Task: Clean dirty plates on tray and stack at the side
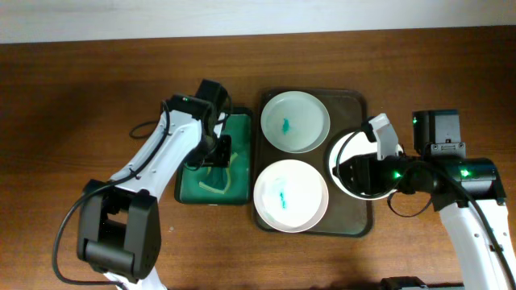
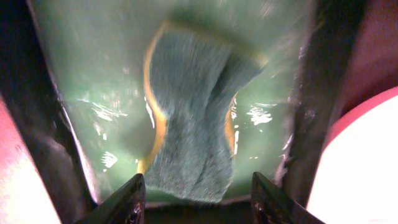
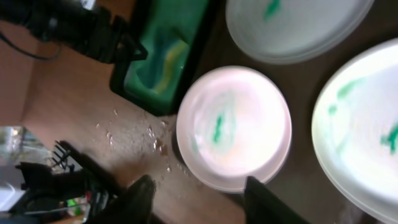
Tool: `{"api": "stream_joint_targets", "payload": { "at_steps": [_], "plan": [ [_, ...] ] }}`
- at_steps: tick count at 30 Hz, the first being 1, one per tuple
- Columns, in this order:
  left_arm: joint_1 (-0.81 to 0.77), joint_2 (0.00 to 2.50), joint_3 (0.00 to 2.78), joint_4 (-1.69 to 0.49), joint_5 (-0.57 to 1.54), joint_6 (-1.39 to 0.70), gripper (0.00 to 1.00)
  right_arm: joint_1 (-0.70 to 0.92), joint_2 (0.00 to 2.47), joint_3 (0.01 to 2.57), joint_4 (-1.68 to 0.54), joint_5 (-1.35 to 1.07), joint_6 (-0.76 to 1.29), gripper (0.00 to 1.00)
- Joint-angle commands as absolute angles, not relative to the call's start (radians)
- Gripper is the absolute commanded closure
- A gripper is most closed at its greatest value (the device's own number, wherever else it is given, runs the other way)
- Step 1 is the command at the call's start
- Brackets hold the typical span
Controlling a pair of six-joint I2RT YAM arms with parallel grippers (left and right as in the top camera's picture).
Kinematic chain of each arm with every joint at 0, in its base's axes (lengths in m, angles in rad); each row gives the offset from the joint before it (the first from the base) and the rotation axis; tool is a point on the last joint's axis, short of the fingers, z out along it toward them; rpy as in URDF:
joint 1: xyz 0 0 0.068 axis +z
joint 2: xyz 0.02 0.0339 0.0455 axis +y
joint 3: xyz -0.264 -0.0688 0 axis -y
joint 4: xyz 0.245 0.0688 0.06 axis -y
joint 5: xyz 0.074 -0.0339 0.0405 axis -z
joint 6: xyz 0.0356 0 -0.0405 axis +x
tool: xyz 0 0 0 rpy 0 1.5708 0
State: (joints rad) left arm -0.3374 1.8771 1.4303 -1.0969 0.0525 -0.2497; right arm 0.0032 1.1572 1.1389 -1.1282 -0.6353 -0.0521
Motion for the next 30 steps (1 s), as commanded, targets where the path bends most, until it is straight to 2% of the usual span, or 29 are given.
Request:
{"api": "stream_joint_targets", "payload": {
  "at_steps": [1, 3, 5, 6, 7, 8, 12, 16, 22, 25, 30],
  "plan": [
    [-0.336, 1.868, 1.257, -0.995, 0.064, -0.271, 0.59, 0.000, 1.171, 1.152, -1.179, -0.533, 0.014, 0.61],
    [-0.336, 1.868, 1.162, -0.889, 0.064, -0.276, 0.69, 0.000, 1.186, 1.138, -1.202, -0.533, 0.017, 0.62],
    [-0.336, 1.868, 1.119, -0.816, 0.063, -0.276, 0.72, 0.000, 1.199, 1.114, -1.205, -0.533, 0.017, 0.62],
    [-0.336, 1.868, 1.114, -0.799, 0.063, -0.275, 0.77, 0.000, 1.204, 1.106, -1.205, -0.533, 0.017, 0.62],
    [-0.335, 1.868, 1.116, -0.786, 0.062, -0.275, 0.93, 0.000, 1.218, 1.087, -1.205, -0.528, 0.026, 0.62],
    [-0.335, 1.867, 1.126, -0.787, 0.063, -0.275, 1.00, 0.000, 1.232, 1.075, -1.204, -0.509, 0.039, 0.62],
    [-0.331, 1.850, 1.249, -0.881, 0.056, -0.275, 1.00, 0.000, 1.282, 1.061, -1.172, -0.429, 0.039, 0.73],
    [-0.331, 1.790, 1.396, -0.992, 0.055, -0.275, 1.00, 0.001, 1.334, 1.047, -1.135, -0.420, 0.043, 0.73],
    [-0.331, 1.676, 1.440, -1.044, 0.072, -0.275, 1.00, 0.009, 1.472, 0.951, -1.008, -0.411, 0.087, 0.73],
    [-0.331, 1.621, 1.440, -1.061, 0.076, -0.275, 1.00, 0.076, 1.539, 0.923, -0.937, -0.409, 0.088, 0.73],
    [-0.332, 1.603, 1.440, -1.086, 0.154, -0.275, 1.00, 0.163, 1.661, 0.923, -0.828, -0.272, 0.175, 0.73]
  ]
}}
